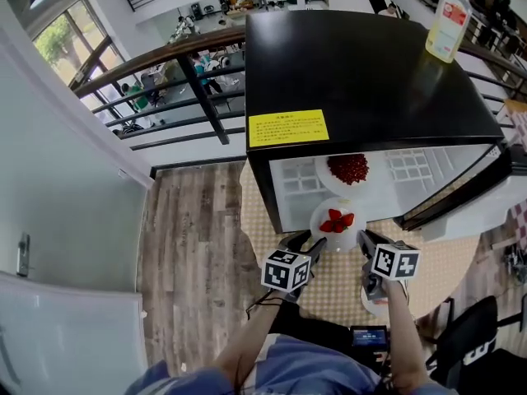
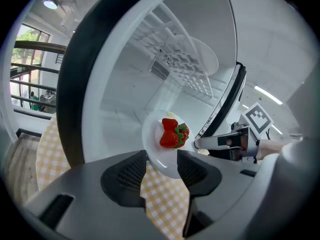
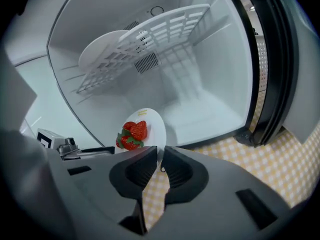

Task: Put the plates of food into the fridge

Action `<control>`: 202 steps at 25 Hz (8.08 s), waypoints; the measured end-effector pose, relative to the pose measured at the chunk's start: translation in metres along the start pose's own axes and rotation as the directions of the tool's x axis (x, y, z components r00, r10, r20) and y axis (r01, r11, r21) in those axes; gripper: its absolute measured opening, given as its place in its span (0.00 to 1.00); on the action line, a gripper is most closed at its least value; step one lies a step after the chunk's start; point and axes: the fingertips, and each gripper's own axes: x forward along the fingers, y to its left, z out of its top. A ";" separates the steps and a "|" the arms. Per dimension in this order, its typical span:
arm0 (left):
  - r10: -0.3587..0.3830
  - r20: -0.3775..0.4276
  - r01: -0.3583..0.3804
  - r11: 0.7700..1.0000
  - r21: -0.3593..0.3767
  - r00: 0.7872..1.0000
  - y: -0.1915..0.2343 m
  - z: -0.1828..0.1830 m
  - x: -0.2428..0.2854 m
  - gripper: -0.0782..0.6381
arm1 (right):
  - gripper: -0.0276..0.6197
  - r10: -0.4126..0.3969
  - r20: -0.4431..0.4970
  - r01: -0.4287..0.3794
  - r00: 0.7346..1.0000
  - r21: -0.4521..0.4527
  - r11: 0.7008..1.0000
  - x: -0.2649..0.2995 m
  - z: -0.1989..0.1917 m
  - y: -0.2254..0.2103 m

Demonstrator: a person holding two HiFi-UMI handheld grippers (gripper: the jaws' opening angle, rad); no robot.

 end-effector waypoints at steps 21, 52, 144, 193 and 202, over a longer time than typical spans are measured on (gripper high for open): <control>0.128 0.023 -0.124 0.983 -0.135 0.991 0.026 0.051 0.055 0.38 | 0.13 0.009 0.011 -0.009 1.000 0.047 0.999 0.058 0.063 -0.037; -0.083 0.101 0.080 0.996 0.038 0.991 -0.060 0.037 -0.016 0.28 | 0.21 0.113 0.196 -0.090 0.974 -0.126 0.988 -0.056 0.040 0.001; -0.254 -0.499 0.351 0.930 0.108 0.828 -0.176 -0.174 0.054 0.42 | 0.21 -0.125 -0.118 0.154 0.985 0.280 0.948 -0.151 -0.194 -0.147; -0.134 -0.131 0.152 0.979 0.138 0.982 -0.080 -0.002 0.049 0.42 | 0.16 -0.037 0.057 0.026 0.998 0.185 0.982 -0.064 -0.026 -0.069; -0.128 -0.090 0.138 0.984 0.115 0.988 -0.065 0.042 0.076 0.42 | 0.15 -0.047 0.128 -0.001 0.991 0.353 0.936 -0.040 0.006 -0.079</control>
